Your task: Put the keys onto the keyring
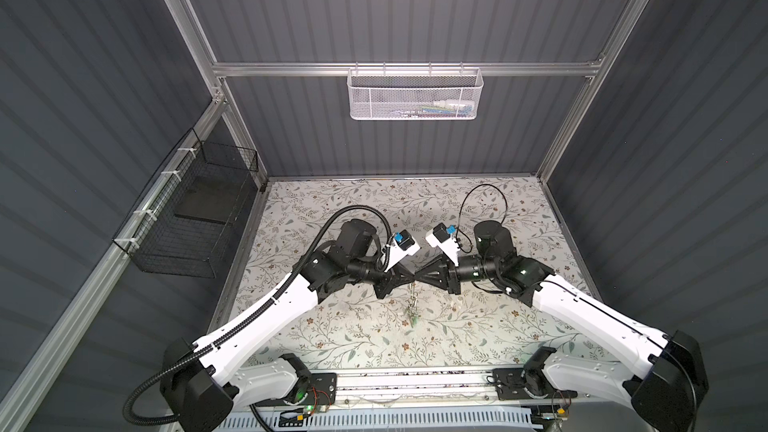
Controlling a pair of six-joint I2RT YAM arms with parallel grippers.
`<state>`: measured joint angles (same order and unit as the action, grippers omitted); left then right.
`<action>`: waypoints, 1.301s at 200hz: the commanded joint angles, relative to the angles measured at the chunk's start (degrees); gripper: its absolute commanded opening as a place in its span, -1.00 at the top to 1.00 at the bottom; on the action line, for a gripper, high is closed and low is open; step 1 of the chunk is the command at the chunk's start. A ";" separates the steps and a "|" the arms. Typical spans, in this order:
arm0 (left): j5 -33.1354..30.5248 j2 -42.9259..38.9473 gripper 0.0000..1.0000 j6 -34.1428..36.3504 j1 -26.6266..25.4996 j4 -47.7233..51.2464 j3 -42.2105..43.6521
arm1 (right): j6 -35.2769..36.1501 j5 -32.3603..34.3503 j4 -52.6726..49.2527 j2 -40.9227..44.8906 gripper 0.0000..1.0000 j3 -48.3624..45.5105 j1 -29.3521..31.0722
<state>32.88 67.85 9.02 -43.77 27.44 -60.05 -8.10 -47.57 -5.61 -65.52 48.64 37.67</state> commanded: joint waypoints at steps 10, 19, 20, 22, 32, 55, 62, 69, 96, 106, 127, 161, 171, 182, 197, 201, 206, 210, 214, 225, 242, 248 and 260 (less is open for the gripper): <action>2.25 -0.61 1.00 0.05 -0.26 -2.48 -1.51 | 0.11 -0.55 0.78 0.27 1.00 -0.47 0.39; 2.14 -0.79 1.00 0.04 -0.26 -2.56 -1.47 | 0.10 -0.59 0.73 0.20 1.00 -0.48 0.40; 2.16 -0.75 1.00 0.04 -0.26 -2.57 -1.47 | 0.06 -0.59 0.75 0.17 1.00 -0.52 0.39; 2.18 -0.83 1.00 -0.03 -0.26 -2.66 -1.41 | 0.09 -0.53 0.83 0.22 1.00 -0.56 0.39; 2.02 -0.96 1.00 -0.26 -0.24 -2.84 -1.21 | -0.13 -0.25 1.31 0.42 1.00 -0.91 0.39; 1.77 -1.38 0.75 -1.24 -0.26 -3.62 -0.93 | -1.17 1.22 3.70 1.01 1.00 -2.14 0.37; 1.82 -1.60 0.53 -1.73 -0.26 -3.94 -0.79 | -1.68 2.03 4.82 1.02 1.00 -2.69 0.33; 1.68 -2.04 0.47 -2.25 -0.26 -4.29 -0.69 | -2.22 3.01 6.09 3.15 1.00 -3.29 0.30; 0.58 -5.20 0.50 -5.69 -0.26 -8.15 1.76 | -6.77 4.85 14.69 5.20 1.00 -6.80 -0.77; 0.22 -6.69 0.52 -7.89 -0.26 -11.70 4.06 | -9.39 4.90 19.68 5.92 1.00 -8.81 -1.30; -0.27 -8.66 0.53 -12.03 -0.26 -18.14 7.70 | -14.82 5.70 29.76 6.92 1.00 -12.63 -2.20; 0.42 -8.41 0.54 -15.14 -0.26 -22.78 9.76 | -19.08 6.79 38.10 7.59 1.00 -15.42 -2.55; 0.34 -7.52 0.53 -14.63 -0.26 -21.90 9.39 | -19.32 6.49 38.30 7.51 1.00 -15.18 -2.54; 0.00 -6.64 0.51 -13.88 -0.26 -20.82 8.63 | -19.56 6.02 38.42 7.42 1.00 -14.95 -2.53; -0.39 -5.83 0.48 -13.21 -0.26 -20.02 8.09 | -19.93 5.90 38.56 7.51 1.00 -14.86 -2.52; -0.72 -5.78 0.48 -12.96 -0.25 -19.88 8.02 | -19.95 5.85 38.52 7.53 1.00 -14.84 -2.59; -1.20 -5.80 0.48 -12.64 -0.26 -19.55 7.89 | -19.90 5.79 38.47 7.59 1.00 -14.84 -2.60; -1.58 -5.86 0.48 -12.36 -0.22 -19.34 7.81 | -19.86 5.82 38.40 7.70 1.00 -14.81 -2.56; -1.90 -6.04 0.48 -12.07 -0.26 -19.21 7.79 | -19.93 5.82 38.29 7.75 1.00 -14.94 -2.52; -2.94 -6.67 0.48 -11.51 -0.26 -19.14 7.84 | -19.85 5.75 38.06 7.94 1.00 -14.98 -2.53; -4.15 -7.79 0.53 -10.81 -0.26 -19.01 8.02 | -19.79 5.72 37.82 8.03 1.00 -15.00 -2.60; -4.48 -8.14 0.54 -10.61 -0.22 -19.00 8.15 | -19.73 5.70 37.75 8.01 1.00 -15.06 -2.58; -5.46 -8.59 0.54 -10.19 -0.24 -18.69 8.17 | -19.73 5.67 37.86 7.94 1.00 -15.06 -2.59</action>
<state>29.82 61.32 -3.16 -43.83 7.86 -50.92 -27.07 -41.36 29.17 -58.63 33.08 35.14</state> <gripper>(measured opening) 0.231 0.049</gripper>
